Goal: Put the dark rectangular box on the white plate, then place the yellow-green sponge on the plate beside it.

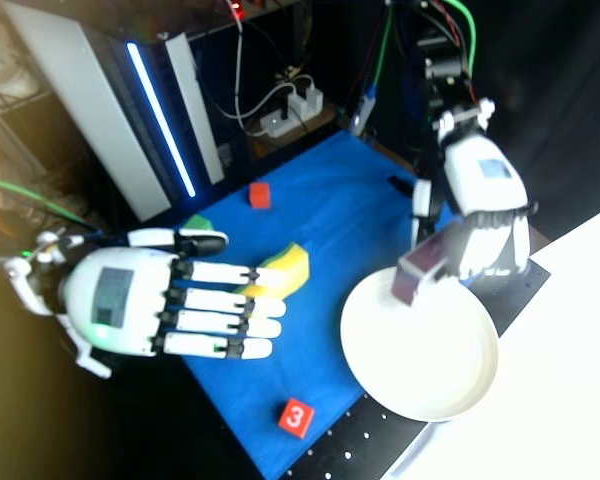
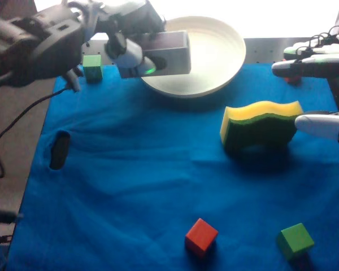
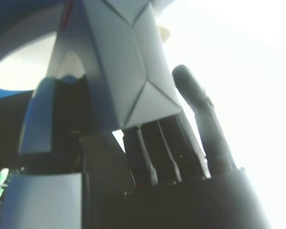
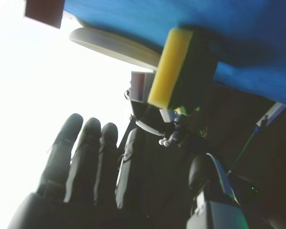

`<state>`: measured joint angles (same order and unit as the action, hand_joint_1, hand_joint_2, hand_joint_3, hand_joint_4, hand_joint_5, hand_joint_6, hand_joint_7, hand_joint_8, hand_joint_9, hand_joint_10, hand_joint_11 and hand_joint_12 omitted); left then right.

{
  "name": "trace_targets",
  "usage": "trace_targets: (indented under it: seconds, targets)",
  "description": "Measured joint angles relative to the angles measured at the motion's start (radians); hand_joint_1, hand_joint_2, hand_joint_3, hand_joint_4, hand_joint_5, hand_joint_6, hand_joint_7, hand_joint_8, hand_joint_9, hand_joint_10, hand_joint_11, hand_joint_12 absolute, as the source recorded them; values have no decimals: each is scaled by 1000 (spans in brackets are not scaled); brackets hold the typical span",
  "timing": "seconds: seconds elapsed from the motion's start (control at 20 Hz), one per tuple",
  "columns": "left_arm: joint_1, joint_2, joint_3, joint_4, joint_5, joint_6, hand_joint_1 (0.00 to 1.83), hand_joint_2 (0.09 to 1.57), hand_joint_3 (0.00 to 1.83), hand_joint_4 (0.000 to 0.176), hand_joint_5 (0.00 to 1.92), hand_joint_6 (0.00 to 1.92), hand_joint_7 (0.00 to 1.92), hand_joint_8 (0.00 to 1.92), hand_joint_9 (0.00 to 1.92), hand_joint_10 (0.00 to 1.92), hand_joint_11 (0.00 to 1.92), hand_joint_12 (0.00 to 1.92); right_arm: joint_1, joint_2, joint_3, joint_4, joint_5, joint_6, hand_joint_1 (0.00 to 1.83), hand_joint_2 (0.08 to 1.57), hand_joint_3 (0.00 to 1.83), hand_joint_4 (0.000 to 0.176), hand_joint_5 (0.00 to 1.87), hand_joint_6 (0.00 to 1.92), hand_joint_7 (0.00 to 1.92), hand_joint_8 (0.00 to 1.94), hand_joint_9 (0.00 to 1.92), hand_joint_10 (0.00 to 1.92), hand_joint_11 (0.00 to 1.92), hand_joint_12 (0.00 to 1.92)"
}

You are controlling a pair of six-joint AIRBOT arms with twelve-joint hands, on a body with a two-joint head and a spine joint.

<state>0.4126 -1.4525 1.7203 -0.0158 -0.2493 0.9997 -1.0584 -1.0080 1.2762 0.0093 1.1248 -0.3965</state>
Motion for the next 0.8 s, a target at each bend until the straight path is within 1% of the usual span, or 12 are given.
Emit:
trace_targets:
  seconds: [0.1, 0.2, 0.25, 0.3, 0.35, 0.4, 0.45, 0.5, 0.55, 0.6, 0.75, 0.8]
  targets:
    - [-31, -31, 42, 9, 16, 0, 1366, 1128, 0, 0, 895, 1159, 1059, 838, 782, 1238, 295, 903, 0, -5, 6, -2, 0, 0, 579, 1098, 2, 110, 505, 0, 346, 1, 293, 1, 0, 664]
    - [-45, -37, 50, 25, 22, 0, 1370, 1125, 1, 0, 841, 1104, 1033, 866, 870, 1262, 566, 1105, 0, -5, 8, 2, 0, 0, 585, 1109, 2, 93, 518, 2, 355, 1, 279, 0, 0, 597]
    - [-47, -39, 50, 28, 23, 0, 1156, 1137, 1, 0, 902, 1079, 901, 412, 839, 720, 613, 1127, 0, -5, 10, 5, 0, 0, 593, 1106, 0, 93, 527, 4, 359, 2, 277, 0, 0, 591]
    - [-47, -39, 50, 29, 23, 0, 1050, 1063, 0, 0, 758, 417, 831, 191, 784, 465, 553, 1146, 0, -5, 10, 5, 0, 0, 616, 1104, 0, 78, 542, 5, 365, 2, 280, 1, 0, 609]
    - [-47, -39, 48, 32, 29, 0, 954, 1013, 0, 0, 666, 123, 693, 51, 663, 210, 353, 1148, 0, -5, 10, 2, 0, 0, 604, 1112, 3, 80, 536, 1, 355, 0, 279, 0, 0, 617]
    - [-47, -39, 47, 32, 33, 0, 906, 988, 0, 16, 616, 26, 625, 10, 620, 91, 230, 1128, 0, -5, 10, 0, 0, 0, 588, 1120, 3, 78, 531, 0, 354, 0, 290, 3, 0, 642]
    - [-47, -39, 46, 31, 32, 0, 843, 976, 0, 59, 541, 4, 540, 1, 535, 26, 46, 1189, 0, -6, 10, 2, 0, 0, 600, 1121, 2, 78, 530, 0, 361, 2, 293, 3, 0, 637]
    - [-47, -37, 42, 31, 27, 0, 835, 963, 0, 84, 499, 2, 493, 2, 454, 12, 8, 1074, 0, -8, 10, 3, 0, 0, 602, 1121, 1, 89, 527, 0, 358, 0, 281, 3, 0, 594]
    - [-47, -30, 27, 36, 22, 0, 817, 943, 0, 113, 422, 1, 384, 0, 293, 1, 0, 699, 0, -10, 10, 1, 0, 0, 583, 1122, 2, 89, 523, 1, 354, 0, 282, 1, 0, 620]
    - [-47, -27, 22, 38, 20, 0, 795, 938, 0, 137, 370, 7, 350, 4, 334, 19, 0, 985, 0, -10, 10, 1, -1, 0, 606, 1119, 0, 83, 525, 2, 345, 0, 276, 0, 0, 621]
    - [-47, 6, -18, 39, 5, 2, 721, 942, 2, 153, 291, 5, 255, 6, 232, 7, 0, 633, 0, -10, 10, 2, 0, 0, 610, 1093, 0, 85, 537, 2, 360, 2, 300, 5, 0, 680]
    - [-46, 29, -46, 38, -10, 12, 726, 932, 0, 154, 266, 3, 214, 7, 120, 17, 0, 267, 0, -10, 10, 2, 0, 0, 605, 1079, 0, 97, 535, 0, 358, 0, 304, 4, 0, 687]
